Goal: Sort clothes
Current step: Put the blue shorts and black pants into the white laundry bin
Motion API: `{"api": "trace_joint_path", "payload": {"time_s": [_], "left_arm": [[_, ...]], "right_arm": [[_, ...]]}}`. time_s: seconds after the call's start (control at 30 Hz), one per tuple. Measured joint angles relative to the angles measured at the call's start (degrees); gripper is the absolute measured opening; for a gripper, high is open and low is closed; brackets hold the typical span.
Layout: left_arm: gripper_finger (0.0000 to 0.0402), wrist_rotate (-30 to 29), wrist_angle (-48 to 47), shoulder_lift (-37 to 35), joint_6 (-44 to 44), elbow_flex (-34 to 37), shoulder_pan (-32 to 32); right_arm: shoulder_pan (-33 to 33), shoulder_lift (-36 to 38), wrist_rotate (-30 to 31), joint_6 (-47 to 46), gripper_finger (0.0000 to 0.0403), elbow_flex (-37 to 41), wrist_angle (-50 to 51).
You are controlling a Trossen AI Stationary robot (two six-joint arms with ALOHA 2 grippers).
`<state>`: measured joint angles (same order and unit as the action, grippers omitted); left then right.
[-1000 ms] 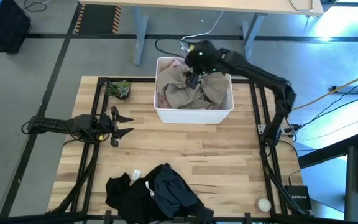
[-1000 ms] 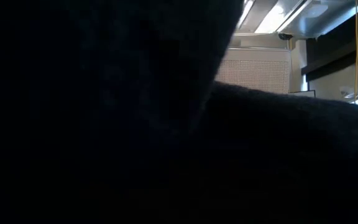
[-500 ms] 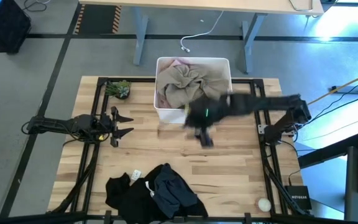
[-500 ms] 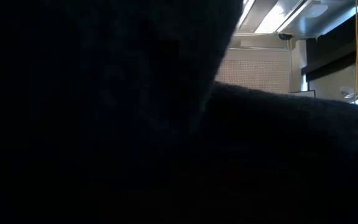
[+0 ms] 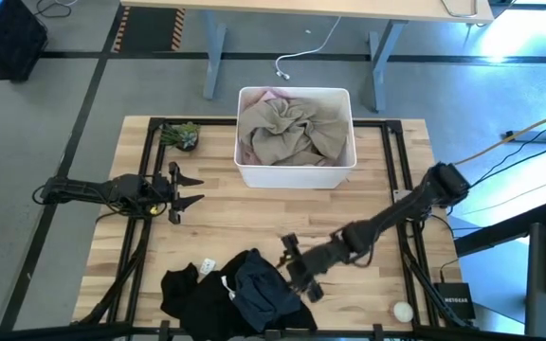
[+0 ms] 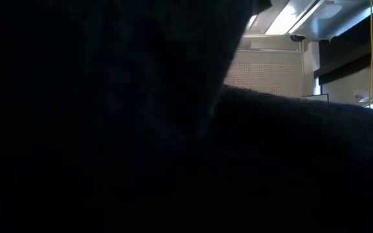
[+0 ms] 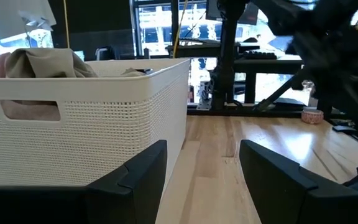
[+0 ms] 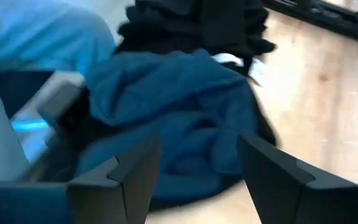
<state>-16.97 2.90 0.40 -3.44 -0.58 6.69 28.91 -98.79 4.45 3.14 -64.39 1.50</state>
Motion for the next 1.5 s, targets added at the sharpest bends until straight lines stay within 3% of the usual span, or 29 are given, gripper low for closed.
{"api": "trace_joint_path", "payload": {"time_s": [0.23,0.4,0.6,0.7,0.8,0.9,0.97,1.1,1.27,1.5], "left_arm": [[0.0198,0.0,0.0,0.0,0.0,0.0,0.0],[0.0198,0.0,0.0,0.0,0.0,0.0,0.0],[0.0198,0.0,0.0,0.0,0.0,0.0,0.0],[0.0198,0.0,0.0,0.0,0.0,0.0,0.0],[0.0198,0.0,0.0,0.0,0.0,0.0,0.0],[0.0198,0.0,0.0,0.0,0.0,0.0,0.0],[0.0198,0.0,0.0,0.0,0.0,0.0,0.0],[0.0198,0.0,0.0,0.0,0.0,0.0,0.0],[0.0198,0.0,0.0,0.0,0.0,0.0,0.0],[0.0198,0.0,0.0,0.0,0.0,0.0,0.0]], "right_arm": [[1.4,-10.1,5.8,-7.3,0.0229,-0.2,-13.4],[-0.1,-14.9,8.1,-11.1,0.0229,-0.2,-14.1],[-2.1,-21.7,6.0,-14.6,0.0225,-0.2,-14.4],[-2.0,-22.6,6.0,-15.2,0.0195,-0.4,-14.8],[-1.9,-22.5,6.7,-16.0,0.013,-0.6,-14.2],[-1.9,-21.9,7.2,-16.2,0.0043,-2.0,-11.2],[-1.9,-21.8,7.4,-16.0,0.002,-3.9,-8.1],[-1.2,-21.8,12.1,-16.2,0.0037,-9.4,-0.2],[-0.4,-21.8,17.8,-12.8,0.0015,-17.4,11.7],[-0.2,-21.8,26.2,-5.6,0.0017,-30.6,27.3]]}}
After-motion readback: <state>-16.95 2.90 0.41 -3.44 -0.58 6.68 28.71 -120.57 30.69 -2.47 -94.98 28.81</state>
